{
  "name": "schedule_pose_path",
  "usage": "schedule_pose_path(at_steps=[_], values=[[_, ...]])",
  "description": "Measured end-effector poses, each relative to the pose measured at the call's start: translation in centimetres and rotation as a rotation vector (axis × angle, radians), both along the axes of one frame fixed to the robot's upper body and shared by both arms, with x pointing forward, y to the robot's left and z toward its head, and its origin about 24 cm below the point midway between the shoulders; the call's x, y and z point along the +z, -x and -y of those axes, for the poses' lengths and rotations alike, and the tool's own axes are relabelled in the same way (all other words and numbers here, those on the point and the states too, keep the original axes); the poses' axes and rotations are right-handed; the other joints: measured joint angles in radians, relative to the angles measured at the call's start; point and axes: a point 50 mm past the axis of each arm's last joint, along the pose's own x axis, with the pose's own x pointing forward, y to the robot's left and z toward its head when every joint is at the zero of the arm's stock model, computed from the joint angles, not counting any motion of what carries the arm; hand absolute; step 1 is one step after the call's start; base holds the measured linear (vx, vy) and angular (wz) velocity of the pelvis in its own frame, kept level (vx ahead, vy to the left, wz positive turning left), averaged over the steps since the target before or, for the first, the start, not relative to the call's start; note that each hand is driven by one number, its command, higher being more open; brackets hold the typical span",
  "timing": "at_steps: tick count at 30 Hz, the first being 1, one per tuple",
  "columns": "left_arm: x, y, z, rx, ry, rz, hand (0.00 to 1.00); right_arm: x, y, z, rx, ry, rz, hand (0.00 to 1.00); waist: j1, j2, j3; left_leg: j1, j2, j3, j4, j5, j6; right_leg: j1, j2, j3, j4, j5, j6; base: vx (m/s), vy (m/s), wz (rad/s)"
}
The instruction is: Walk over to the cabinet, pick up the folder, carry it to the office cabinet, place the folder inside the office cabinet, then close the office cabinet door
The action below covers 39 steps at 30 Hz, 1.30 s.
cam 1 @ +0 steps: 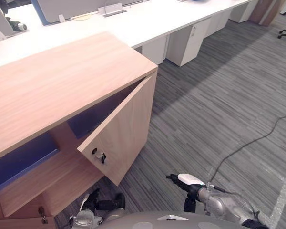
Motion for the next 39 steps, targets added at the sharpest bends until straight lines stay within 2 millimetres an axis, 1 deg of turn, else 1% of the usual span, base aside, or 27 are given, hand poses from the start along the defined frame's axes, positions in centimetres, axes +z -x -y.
schedule_pose_path(at_steps=[1,3,4,5,7,8,9,10,11,12,13,14,15,17,18,19,20,21,22,23,24,26,27,30,33,34,39], values=[[0.0,0.0,0.0,0.000,0.000,0.000,1.00,-0.7,0.3,0.0,-0.087,-0.006,-0.030,1.00,0.000,0.000,0.000,0.000,-0.006,-0.003,0.000,-0.002,0.002,0.001,-0.009,-0.006,0.007,-0.004,0.004,0.02,0.046,0.28],[0.0,-0.1,0.1,0.003,0.001,0.004,1.00,-2.7,1.8,0.0,-0.430,-0.048,-0.137,1.00,0.004,-0.003,0.005,0.002,-0.031,-0.015,0.002,-0.008,0.010,0.015,-0.034,-0.024,0.023,-0.009,0.011,0.06,0.057,0.28],[0.0,-0.1,0.1,0.003,0.000,0.004,1.00,-3.0,2.3,-0.1,-0.493,-0.061,-0.161,1.00,0.004,-0.005,0.007,0.003,-0.038,-0.021,0.002,-0.009,0.011,0.022,-0.041,-0.033,0.024,-0.009,0.012,0.08,0.066,0.39],[0.0,-0.1,0.0,0.004,-0.001,0.003,1.00,-3.6,3.5,-0.4,-0.591,-0.081,-0.207,1.00,0.002,-0.008,0.009,0.005,-0.054,-0.035,0.003,-0.012,0.016,0.036,-0.053,-0.037,0.029,-0.009,0.012,0.08,0.080,0.43],[0.1,-0.1,-0.1,0.009,-0.003,0.005,1.00,-3.8,4.3,0.1,-0.728,-0.107,-0.238,1.00,0.000,-0.014,0.011,0.007,-0.076,-0.050,0.003,-0.021,0.029,0.038,-0.085,-0.046,0.066,-0.010,0.013,0.09,0.100,0.41],[0.1,-0.1,-0.2,0.009,-0.004,0.003,1.00,-4.0,5.0,0.3,-0.816,-0.123,-0.249,1.00,-0.003,-0.016,0.015,0.016,-0.094,-0.073,0.003,-0.027,0.040,0.040,-0.119,-0.049,0.127,-0.010,0.011,0.13,0.138,0.59],[0.1,0.0,-0.4,0.009,-0.008,-0.002,1.00,-4.1,5.7,0.6,-0.901,-0.143,-0.256,1.00,-0.007,-0.024,0.021,0.035,-0.106,-0.100,0.003,-0.032,0.053,0.041,-0.163,-0.026,0.218,-0.013,-0.018,0.13,0.137,0.75],[0.1,0.1,-0.5,0.011,-0.011,-0.005,1.00,-4.2,6.3,0.7,-0.991,-0.171,-0.262,1.00,-0.008,-0.028,0.026,0.053,-0.121,-0.123,0.003,-0.038,0.062,0.030,-0.189,0.022,0.294,-0.010,-0.079,0.12,0.116,0.69],[0.1,0.2,-0.6,0.014,-0.011,-0.007,1.00,-4.3,6.5,0.8,-1.042,-0.190,-0.265,1.00,-0.011,-0.029,0.029,0.064,-0.123,-0.143,0.003,-0.042,0.068,0.013,-0.198,0.070,0.340,0.002,-0.124,0.11,0.074,0.61],[0.0,0.3,-0.4,0.013,-0.010,-0.009,1.00,-4.3,6.6,0.9,-1.085,-0.208,-0.266,1.00,-0.019,-0.017,0.039,0.073,-0.121,-0.166,0.004,-0.048,0.077,-0.015,-0.199,0.156,0.398,0.013,-0.157,0.15,0.036,0.87],[0.0,0.3,-0.6,0.029,-0.010,-0.009,1.00,-4.2,6.6,0.9,-1.134,-0.236,-0.257,1.00,-0.031,-0.024,0.039,0.076,-0.108,-0.226,0.004,-0.054,0.092,-0.078,-0.122,0.363,0.423,-0.084,-0.135,0.14,0.003,0.86],[0.0,0.3,-0.5,0.034,-0.007,-0.011,1.00,-4.2,6.6,0.9,-1.143,-0.243,-0.256,1.00,-0.034,-0.023,0.039,0.076,-0.104,-0.244,0.004,-0.054,0.092,-0.095,-0.091,0.414,0.420,-0.117,-0.126,0.11,-0.038,0.95],[-0.1,0.5,-0.5,0.038,-0.004,-0.018,1.00,-4.2,6.6,1.0,-1.180,-0.259,-0.252,1.00,-0.038,-0.020,0.042,0.080,-0.096,-0.280,0.005,-0.054,0.091,-0.127,-0.035,0.495,0.412,-0.159,-0.109,0.06,-0.036,0.66],[-0.1,0.6,-0.5,0.041,-0.004,-0.025,1.00,-4.3,6.8,1.0,-1.229,-0.283,-0.250,1.00,-0.054,-0.016,0.044,0.091,-0.094,-0.346,0.005,-0.055,0.083,-0.140,0.026,0.585,0.366,-0.185,-0.088,0.06,-0.091,0.94],[-0.1,0.5,-0.5,0.039,-0.005,-0.026,1.00,-4.3,6.8,1.0,-1.241,-0.289,-0.249,1.00,-0.057,-0.016,0.044,0.092,-0.094,-0.365,0.005,-0.054,0.078,-0.144,0.039,0.610,0.348,-0.186,-0.087,0.06,-0.225,1.32],[0.0,0.3,-0.4,0.017,0.000,-0.022,1.00,-4.3,7.0,1.0,-1.257,-0.293,-0.251,1.00,-0.057,-0.016,0.045,0.088,-0.097,-0.422,0.006,-0.055,0.063,-0.142,0.067,0.660,0.262,-0.181,-0.076,0.03,-0.174,1.12],[0.1,0.2,-0.5,0.008,-0.002,-0.014,1.00,-4.3,7.0,0.9,-1.258,-0.294,-0.253,1.00,-0.057,-0.022,0.048,0.081,-0.106,-0.438,0.011,-0.058,0.055,-0.138,0.076,0.675,0.215,-0.173,-0.065,0.02,-0.304,1.35],[0.4,-0.4,-0.8,0.003,-0.006,0.014,1.00,-4.4,6.8,0.5,-1.257,-0.308,-0.258,1.00,-0.052,-0.049,0.062,0.070,-0.135,-0.456,0.023,-0.070,0.038,-0.133,0.064,0.699,0.140,-0.136,-0.027,0.02,-0.231,1.17],[0.2,-0.2,-0.3,0.011,0.013,0.014,1.00,-4.3,6.8,1.0,-1.288,-0.314,-0.251,1.00,-0.051,-0.032,0.070,0.070,-0.119,-0.458,0.022,-0.063,0.022,-0.118,0.067,0.650,0.137,-0.144,-0.037,0.04,-0.272,1.01],[0.2,-0.2,0.0,0.031,0.027,0.021,1.00,-4.2,6.7,1.5,-1.298,-0.308,-0.244,1.00,-0.049,-0.012,0.070,0.067,-0.102,-0.450,0.012,-0.054,0.008,-0.114,0.079,0.636,0.130,-0.146,-0.041,0.05,-0.186,0.73],[0.0,0.0,0.6,0.062,0.050,0.020,1.00,-4.1,6.6,2.1,-1.309,-0.297,-0.230,1.00,-0.048,0.019,0.078,0.063,-0.082,-0.450,0.005,-0.042,-0.011,-0.102,0.096,0.615,0.114,-0.146,-0.044,0.03,-0.156,0.33],[-0.1,0.6,0.9,0.093,0.062,0.012,1.00,-4.1,6.7,2.5,-1.325,-0.293,-0.230,1.00,-0.050,0.034,0.075,0.053,-0.064,-0.452,0.005,-0.042,-0.021,-0.088,0.121,0.596,0.083,-0.135,-0.056,0.07,-0.165,0.22],[-0.1,0.7,0.9,0.091,0.061,0.010,1.00,-4.2,7.0,2.4,-1.337,-0.292,-0.242,1.00,-0.053,0.029,0.075,0.054,-0.050,-0.451,0.005,-0.046,-0.031,-0.065,0.136,0.583,0.058,-0.127,-0.061,0.12,-0.133,0.16],[0.0,0.5,0.3,0.080,0.046,0.016,1.00,-4.4,7.2,1.8,-1.365,-0.301,-0.251,1.00,-0.056,0.005,0.081,0.057,-0.038,-0.443,0.006,-0.045,-0.036,-0.030,0.163,0.567,0.019,-0.112,-0.065,0.14,-0.105,0.18],[0.3,0.0,-0.4,0.073,0.030,0.034,1.00,-4.5,7.1,1.3,-1.392,-0.325,-0.258,1.00,-0.052,-0.024,0.098,0.071,-0.035,-0.441,0.006,-0.045,-0.036,-0.003,0.165,0.563,0.000,-0.107,-0.066,0.10,-0.042,0.13],[0.3,0.0,-0.5,0.070,0.031,0.032,1.00,-4.5,7.0,1.1,-1.391,-0.329,-0.258,1.00,-0.053,-0.028,0.097,0.074,-0.035,-0.440,0.006,-0.045,-0.036,0.001,0.165,0.563,-0.001,-0.103,-0.064,0.05,-0.006,0.05],[0.2,-0.1,-0.4,0.062,0.034,0.028,1.00,-4.4,6.8,1.2,-1.389,-0.332,-0.251,1.00,-0.055,-0.023,0.099,0.077,-0.037,-0.439,0.006,-0.037,-0.032,0.019,0.165,0.562,-0.033,-0.076,-0.062,-0.01,0.009,0.00]])
